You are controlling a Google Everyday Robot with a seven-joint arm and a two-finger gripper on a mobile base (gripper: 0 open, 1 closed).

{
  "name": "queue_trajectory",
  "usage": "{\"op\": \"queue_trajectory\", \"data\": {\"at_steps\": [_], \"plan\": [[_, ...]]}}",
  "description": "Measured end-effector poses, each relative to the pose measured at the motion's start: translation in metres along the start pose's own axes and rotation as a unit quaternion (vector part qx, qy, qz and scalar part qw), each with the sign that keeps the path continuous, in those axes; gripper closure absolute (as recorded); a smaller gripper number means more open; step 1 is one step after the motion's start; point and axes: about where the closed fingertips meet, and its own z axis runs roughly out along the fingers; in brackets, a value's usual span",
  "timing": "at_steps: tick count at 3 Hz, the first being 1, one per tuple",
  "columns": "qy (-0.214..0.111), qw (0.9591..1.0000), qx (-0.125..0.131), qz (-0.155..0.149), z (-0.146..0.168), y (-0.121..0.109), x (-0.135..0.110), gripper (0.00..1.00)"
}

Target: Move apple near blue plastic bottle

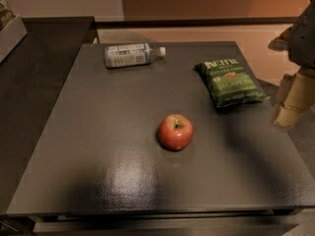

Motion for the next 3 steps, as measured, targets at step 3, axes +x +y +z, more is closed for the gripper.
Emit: {"op": "queue_trajectory", "data": {"at_steps": [3], "plan": [[-0.036, 0.9983, -0.02, -0.042, 0.015, 0.021, -0.034, 0.0]]}}
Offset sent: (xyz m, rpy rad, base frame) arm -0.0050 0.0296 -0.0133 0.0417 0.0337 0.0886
